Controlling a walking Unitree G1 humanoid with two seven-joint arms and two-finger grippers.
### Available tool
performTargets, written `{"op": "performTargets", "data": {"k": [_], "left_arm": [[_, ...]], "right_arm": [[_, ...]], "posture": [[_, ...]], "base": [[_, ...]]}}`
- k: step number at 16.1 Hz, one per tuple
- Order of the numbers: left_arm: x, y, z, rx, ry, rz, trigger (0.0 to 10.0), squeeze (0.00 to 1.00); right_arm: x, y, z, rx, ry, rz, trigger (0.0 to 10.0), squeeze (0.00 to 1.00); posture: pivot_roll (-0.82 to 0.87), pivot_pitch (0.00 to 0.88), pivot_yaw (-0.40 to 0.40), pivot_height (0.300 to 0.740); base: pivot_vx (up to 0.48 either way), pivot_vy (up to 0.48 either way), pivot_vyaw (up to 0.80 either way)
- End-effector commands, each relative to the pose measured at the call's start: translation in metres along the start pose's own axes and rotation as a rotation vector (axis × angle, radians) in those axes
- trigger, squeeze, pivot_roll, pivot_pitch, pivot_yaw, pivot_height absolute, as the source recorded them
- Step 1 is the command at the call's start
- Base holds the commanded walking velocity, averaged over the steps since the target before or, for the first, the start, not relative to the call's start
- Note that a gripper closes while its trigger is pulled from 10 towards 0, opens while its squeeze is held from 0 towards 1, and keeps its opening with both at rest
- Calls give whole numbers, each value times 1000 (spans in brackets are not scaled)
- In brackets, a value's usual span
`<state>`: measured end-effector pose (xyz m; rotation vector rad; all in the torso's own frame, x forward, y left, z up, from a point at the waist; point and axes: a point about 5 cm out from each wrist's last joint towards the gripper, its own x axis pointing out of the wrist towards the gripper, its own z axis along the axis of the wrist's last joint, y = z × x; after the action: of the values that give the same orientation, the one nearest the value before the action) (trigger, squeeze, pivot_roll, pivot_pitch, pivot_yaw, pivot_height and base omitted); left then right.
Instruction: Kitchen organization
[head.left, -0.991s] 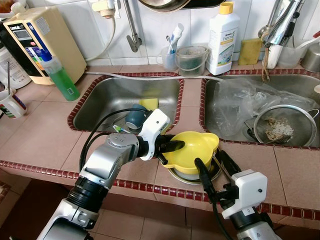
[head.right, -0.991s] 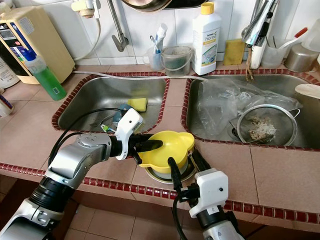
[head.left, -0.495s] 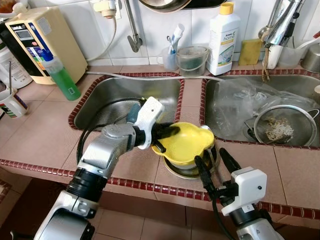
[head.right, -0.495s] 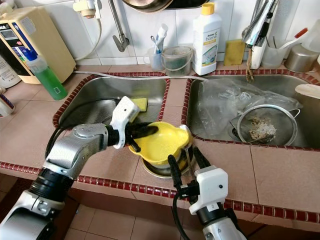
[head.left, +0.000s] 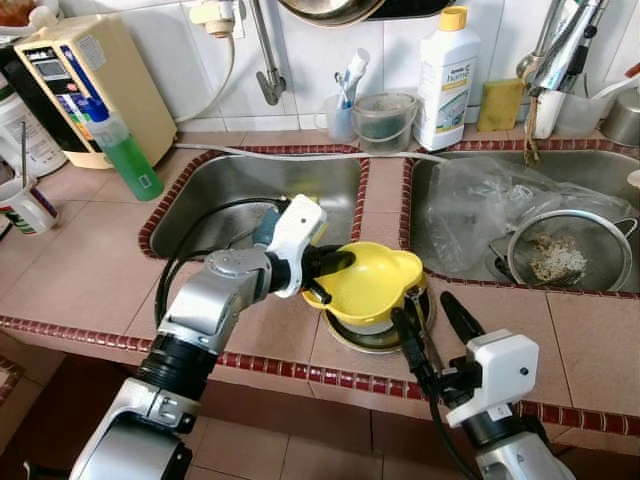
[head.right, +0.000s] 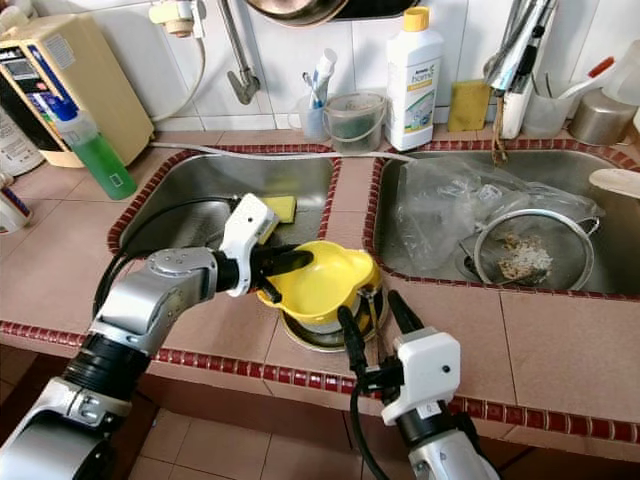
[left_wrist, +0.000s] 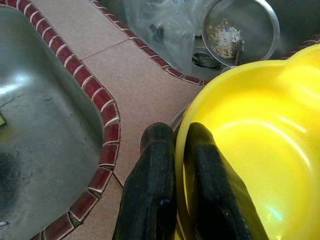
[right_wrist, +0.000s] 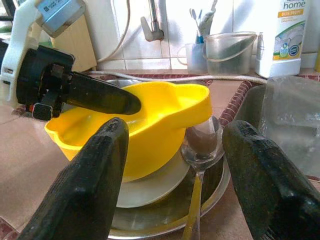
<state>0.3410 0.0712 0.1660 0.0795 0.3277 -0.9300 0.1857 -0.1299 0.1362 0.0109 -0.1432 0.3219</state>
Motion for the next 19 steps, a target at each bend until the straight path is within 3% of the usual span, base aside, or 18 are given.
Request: {"op": "performTargets", "data": {"k": [1, 2, 5, 6, 7, 12, 19], "left_arm": [[-5, 8, 5, 3, -30, 27, 8745, 0], [-7, 7, 9, 7, -65, 16, 0, 0], [-5, 11, 12, 6, -77, 55, 0, 0], [-5, 13, 13, 6, -77, 63, 4000, 0], [-5, 14, 13, 17, -71, 72, 10000, 0], [-3, 19, 14, 69, -51, 119, 10000, 0], [-6, 19, 17, 6, -90, 74, 10000, 0]], "right_arm": [[2, 2, 1, 17, -7, 6, 10000, 0], [3, 2, 3, 21, -15, 4, 10000, 0], [4, 1, 4, 25, -23, 2, 10000, 0], [5, 1, 4, 26, -25, 2, 10000, 0], [5, 1, 5, 27, -28, 1, 10000, 0], [9, -1, 8, 51, -50, 11, 10000, 0], [10, -2, 8, 56, -42, 32, 10000, 0]], "posture": [[-236, 51, 162, 740], [-237, 50, 163, 740], [-237, 48, 165, 740], [-238, 46, 165, 740], [-238, 46, 165, 740], [-238, 31, 162, 740], [-233, 29, 147, 740]], "base": [[0, 0, 0], [0, 0, 0], [0, 0, 0], [0, 0, 0], [0, 0, 0], [0, 0, 0], [0, 0, 0]]}}
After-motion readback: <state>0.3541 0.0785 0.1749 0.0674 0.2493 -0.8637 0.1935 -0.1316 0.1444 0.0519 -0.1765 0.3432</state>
